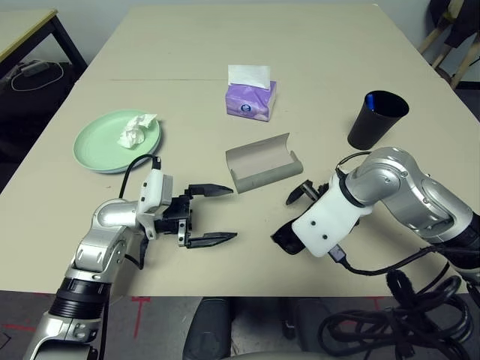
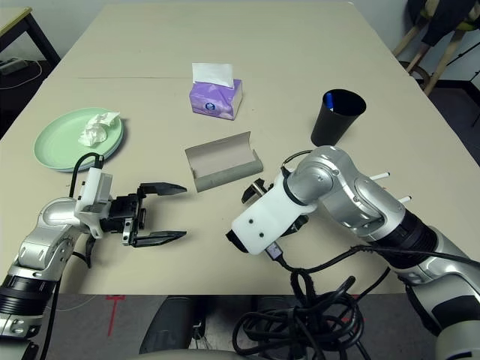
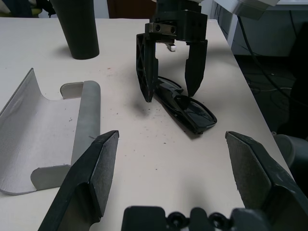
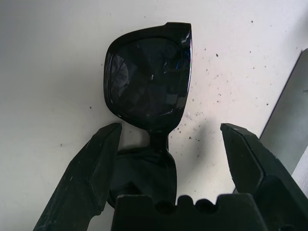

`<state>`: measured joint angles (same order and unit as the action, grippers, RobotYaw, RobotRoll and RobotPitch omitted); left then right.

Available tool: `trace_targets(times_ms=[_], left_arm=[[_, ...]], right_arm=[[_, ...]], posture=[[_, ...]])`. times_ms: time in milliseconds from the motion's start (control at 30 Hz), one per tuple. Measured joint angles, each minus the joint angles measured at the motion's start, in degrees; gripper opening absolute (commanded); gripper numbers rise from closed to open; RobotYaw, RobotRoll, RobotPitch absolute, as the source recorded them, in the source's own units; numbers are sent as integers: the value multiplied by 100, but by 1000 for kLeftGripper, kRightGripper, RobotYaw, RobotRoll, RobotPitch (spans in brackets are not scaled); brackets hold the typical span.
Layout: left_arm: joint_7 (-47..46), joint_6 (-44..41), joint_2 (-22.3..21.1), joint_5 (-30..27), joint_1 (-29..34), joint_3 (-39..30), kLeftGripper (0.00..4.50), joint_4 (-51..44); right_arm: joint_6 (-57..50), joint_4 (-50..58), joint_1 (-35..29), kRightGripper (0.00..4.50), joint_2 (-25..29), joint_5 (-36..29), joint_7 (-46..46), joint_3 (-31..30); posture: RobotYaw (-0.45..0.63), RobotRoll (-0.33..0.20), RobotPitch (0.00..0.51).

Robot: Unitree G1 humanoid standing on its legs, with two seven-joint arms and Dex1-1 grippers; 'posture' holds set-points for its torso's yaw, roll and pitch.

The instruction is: Organize and tidy the items on the table.

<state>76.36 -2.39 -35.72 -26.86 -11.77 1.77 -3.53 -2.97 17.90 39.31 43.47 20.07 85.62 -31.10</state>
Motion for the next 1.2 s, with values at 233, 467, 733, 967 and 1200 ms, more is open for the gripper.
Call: trace_targets(times_ms=[233,467,733,967,1200], left_arm=[[-2,0,-1,0,1,0,4500,0],[-3,0,-1,0,1,0,4500,0],[-3,0,-1,1,0,0,4500,1],[0,0,-1,1,-2,0,4500,2],[-2,3,-5,2,-32,-3,4500,4]], right_arm=[[54,-5,-2,2790,9,15,17,0],[171,-35,-6,341,19,55,16,0],[140,-54,61,342,-19,51,90,0],[-56,5,373,342,-54,-74,294,17],[-996,357,1263,342,-270,-493,594,105]], posture=[[64,0,159],[64,0,159],[62,0,153],[54,0,138],[58,0,131]])
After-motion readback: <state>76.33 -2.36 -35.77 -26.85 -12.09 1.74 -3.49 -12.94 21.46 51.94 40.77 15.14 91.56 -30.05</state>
